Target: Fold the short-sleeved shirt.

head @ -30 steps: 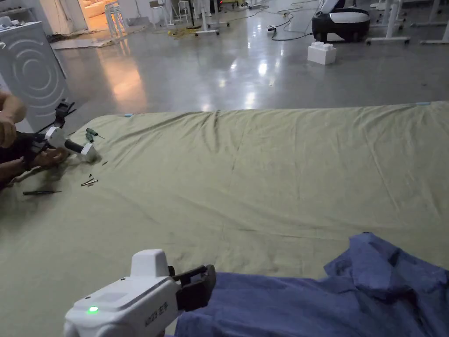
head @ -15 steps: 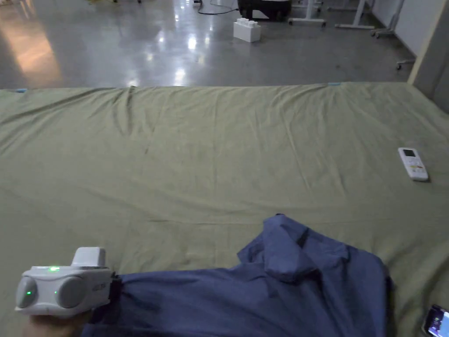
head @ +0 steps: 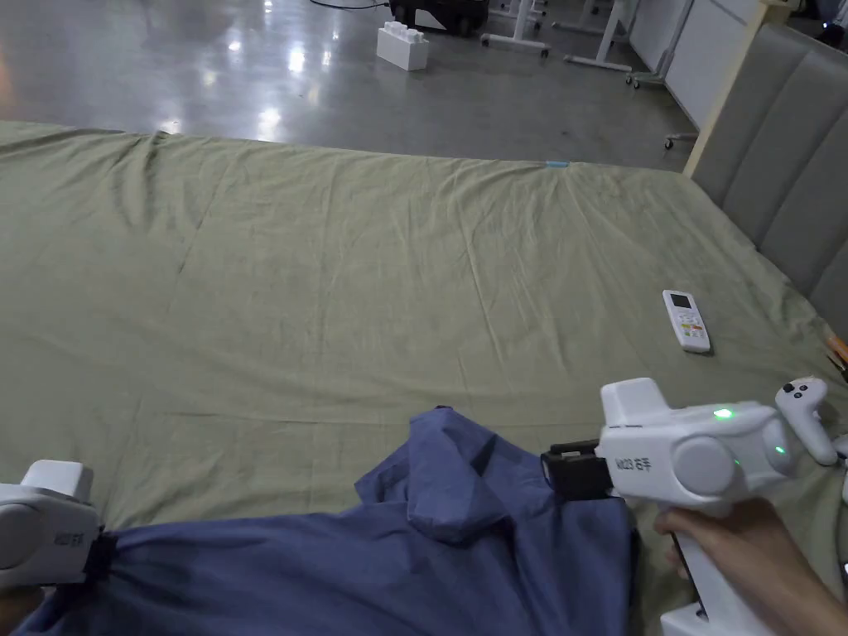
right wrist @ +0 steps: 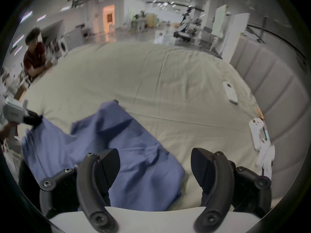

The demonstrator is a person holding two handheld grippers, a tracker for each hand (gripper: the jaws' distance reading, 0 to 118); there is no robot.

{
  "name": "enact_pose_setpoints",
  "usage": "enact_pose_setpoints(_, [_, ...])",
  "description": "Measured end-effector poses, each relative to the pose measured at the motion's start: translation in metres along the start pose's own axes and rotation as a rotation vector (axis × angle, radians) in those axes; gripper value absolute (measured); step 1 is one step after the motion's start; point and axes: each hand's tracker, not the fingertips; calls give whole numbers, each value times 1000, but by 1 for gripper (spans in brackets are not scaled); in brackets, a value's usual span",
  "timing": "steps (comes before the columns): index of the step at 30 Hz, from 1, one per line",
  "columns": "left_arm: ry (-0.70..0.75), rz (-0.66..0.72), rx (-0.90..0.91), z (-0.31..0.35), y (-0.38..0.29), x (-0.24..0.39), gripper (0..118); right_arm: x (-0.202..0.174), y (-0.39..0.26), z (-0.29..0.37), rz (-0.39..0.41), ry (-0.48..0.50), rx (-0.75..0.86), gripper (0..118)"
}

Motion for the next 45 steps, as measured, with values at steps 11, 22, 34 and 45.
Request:
enact_pose_setpoints(11, [-34, 14, -4, 7, -1, 0, 5, 33, -14, -73, -64, 57, -231, 55])
enact_pose_setpoints(22, [-194, 202, 219, 75, -15, -29, 4, 26, -13, 22, -164, 135, 48, 2])
enact_pose_setpoints(34, [-291, 171, 832, 357, -6, -80, 4, 12, 34, 300, -196, 36, 647, 2])
enact_pose_setpoints(45, [-138, 154, 1147, 520, 12, -106, 4, 15, 94, 436, -232, -94, 922, 2])
